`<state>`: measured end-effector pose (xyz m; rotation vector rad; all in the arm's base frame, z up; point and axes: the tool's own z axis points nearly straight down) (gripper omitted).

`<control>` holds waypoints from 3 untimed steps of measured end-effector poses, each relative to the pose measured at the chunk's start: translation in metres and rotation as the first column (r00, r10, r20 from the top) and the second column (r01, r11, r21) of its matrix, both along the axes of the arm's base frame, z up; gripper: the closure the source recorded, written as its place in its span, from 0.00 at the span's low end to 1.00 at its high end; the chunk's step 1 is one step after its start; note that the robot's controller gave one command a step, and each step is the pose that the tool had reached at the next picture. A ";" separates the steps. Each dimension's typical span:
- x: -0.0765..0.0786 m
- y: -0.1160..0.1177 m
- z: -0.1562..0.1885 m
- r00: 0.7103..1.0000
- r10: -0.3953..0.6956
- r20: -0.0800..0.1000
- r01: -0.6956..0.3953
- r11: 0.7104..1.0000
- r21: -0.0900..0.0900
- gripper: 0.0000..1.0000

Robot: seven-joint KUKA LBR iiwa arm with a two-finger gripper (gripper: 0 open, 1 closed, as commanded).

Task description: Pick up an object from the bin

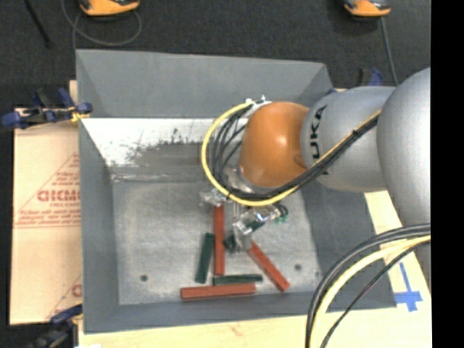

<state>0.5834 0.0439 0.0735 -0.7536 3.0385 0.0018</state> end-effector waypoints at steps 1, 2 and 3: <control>0.000 0.000 0.000 1.000 -0.002 -0.001 0.002 1.000 0.000 1.00; 0.002 -0.001 0.025 1.000 -0.007 -0.001 0.007 1.000 -0.002 1.00; 0.003 -0.001 0.029 1.000 -0.011 -0.001 0.011 1.000 -0.001 1.00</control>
Offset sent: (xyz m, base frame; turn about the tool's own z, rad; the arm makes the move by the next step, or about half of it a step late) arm 0.0000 0.0000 0.0000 0.0000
